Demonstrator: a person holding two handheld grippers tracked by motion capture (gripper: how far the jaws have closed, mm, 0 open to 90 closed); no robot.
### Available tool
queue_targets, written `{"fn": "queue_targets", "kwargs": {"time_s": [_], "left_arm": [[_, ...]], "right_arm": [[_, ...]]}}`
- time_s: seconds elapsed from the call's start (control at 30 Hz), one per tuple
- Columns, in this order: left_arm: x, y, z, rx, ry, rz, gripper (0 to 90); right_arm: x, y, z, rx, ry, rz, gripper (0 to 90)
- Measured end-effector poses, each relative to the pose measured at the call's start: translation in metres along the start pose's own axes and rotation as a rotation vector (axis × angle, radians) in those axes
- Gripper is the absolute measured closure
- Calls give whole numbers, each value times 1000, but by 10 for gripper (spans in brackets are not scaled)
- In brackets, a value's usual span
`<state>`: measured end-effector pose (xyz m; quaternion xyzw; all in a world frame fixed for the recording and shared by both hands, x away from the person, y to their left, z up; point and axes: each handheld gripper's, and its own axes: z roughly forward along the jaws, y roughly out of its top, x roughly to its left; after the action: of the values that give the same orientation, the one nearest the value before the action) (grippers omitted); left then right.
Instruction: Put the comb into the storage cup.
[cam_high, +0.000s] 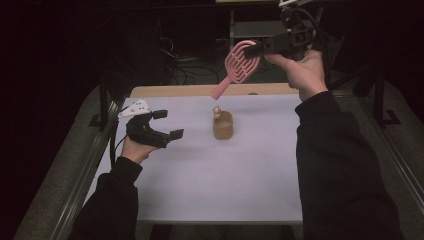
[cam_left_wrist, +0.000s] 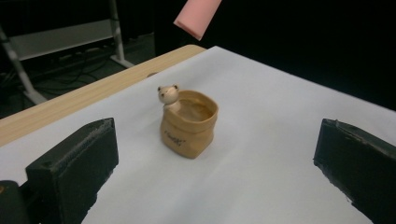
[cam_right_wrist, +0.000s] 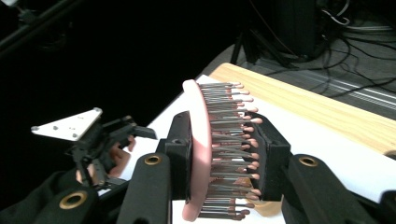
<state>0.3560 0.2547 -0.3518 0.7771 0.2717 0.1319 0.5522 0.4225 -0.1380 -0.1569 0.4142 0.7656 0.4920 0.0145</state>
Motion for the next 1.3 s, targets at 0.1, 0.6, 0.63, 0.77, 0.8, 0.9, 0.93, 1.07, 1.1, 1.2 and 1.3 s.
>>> {"fn": "queue_targets", "kwargs": {"time_s": [0.1,0.6,0.63,0.77,0.8,0.9,0.93,1.07,1.1,1.2,1.3], "left_arm": [[1,-4,-2,4,4,3,0],[16,-34,-24,-35,58,-8,0],[16,-34,-24,-35,58,-8,0],[18,-44,-30,-46,60,-20,0],[19,-46,-31,-49,55,-21,0],[20,-53,-34,-50,61,-30,0],[21,-55,-36,-54,63,-31,0],[22,-63,-40,-62,72,-33,0],[22,-64,-40,-65,74,-34,0],[23,-68,-43,-71,81,-38,0],[24,-72,-46,-75,88,-38,0]], "right_arm": [[-5,-2,0,9,-16,7,632],[-29,-17,10,53,-33,55,631],[-30,-17,11,56,-34,55,631],[-34,-22,15,69,-38,61,631],[-35,-23,16,72,-39,62,631],[-38,-26,20,75,-41,68,631],[-40,-28,21,75,-42,72,631],[-43,-33,26,77,-43,80,631],[-44,-33,27,78,-43,83,631],[-45,-36,31,86,-40,88,631],[-47,-38,35,101,-39,91,631]]}}
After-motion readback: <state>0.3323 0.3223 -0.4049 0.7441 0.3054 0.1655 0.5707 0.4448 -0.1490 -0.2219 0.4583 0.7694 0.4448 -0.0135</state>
